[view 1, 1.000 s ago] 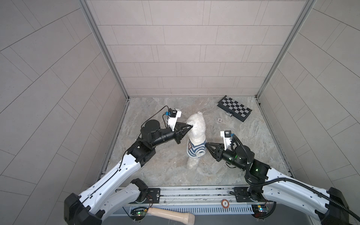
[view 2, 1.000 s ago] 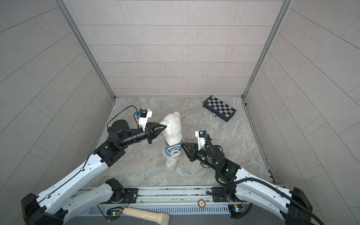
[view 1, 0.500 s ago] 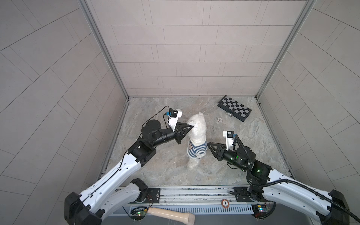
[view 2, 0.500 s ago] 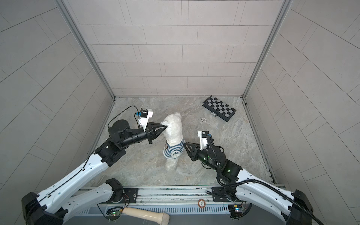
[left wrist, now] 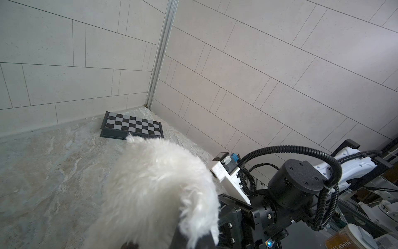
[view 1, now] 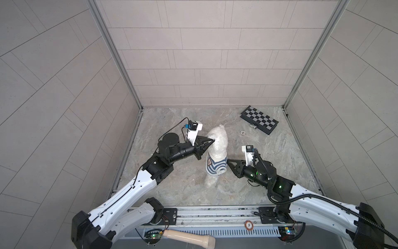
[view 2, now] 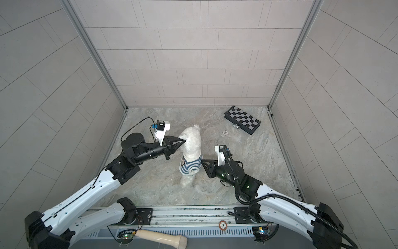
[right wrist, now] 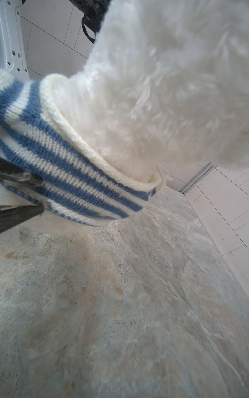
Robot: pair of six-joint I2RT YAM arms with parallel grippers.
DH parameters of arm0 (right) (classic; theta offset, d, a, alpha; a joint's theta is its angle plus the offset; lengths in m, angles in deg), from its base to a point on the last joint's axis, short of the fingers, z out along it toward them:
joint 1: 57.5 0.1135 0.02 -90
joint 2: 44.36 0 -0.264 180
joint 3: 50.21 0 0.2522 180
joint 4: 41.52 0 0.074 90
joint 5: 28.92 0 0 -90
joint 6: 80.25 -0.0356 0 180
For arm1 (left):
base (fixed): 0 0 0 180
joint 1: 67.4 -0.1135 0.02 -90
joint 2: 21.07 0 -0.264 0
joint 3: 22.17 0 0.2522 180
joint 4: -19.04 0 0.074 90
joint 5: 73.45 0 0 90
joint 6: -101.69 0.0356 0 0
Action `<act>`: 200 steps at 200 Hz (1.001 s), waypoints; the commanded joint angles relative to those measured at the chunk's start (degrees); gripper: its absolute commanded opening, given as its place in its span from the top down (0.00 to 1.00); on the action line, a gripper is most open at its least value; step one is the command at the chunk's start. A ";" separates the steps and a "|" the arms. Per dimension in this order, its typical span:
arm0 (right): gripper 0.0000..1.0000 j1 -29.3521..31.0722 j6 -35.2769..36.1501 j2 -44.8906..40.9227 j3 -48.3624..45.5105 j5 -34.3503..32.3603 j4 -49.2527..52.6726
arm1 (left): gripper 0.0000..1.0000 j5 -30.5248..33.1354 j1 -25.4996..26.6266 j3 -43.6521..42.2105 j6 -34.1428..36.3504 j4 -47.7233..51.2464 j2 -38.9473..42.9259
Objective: Dress the teddy bear
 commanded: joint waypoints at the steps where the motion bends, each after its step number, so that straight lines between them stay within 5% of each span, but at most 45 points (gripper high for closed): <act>1: 0.79 -0.23 -1.02 0.80 0.35 1.21 -2.08 | 1.00 0.66 0.60 0.26 0.04 -4.58 0.04; 88: 1.00 -0.23 -0.77 0.92 -0.15 0.59 -1.58 | 1.00 3.77 0.91 -0.19 -0.48 -4.84 0.45; 200: 1.00 -0.30 8.42 0.02 -0.06 -3.78 13.88 | 1.00 19.42 0.87 -2.93 -2.37 -5.20 4.80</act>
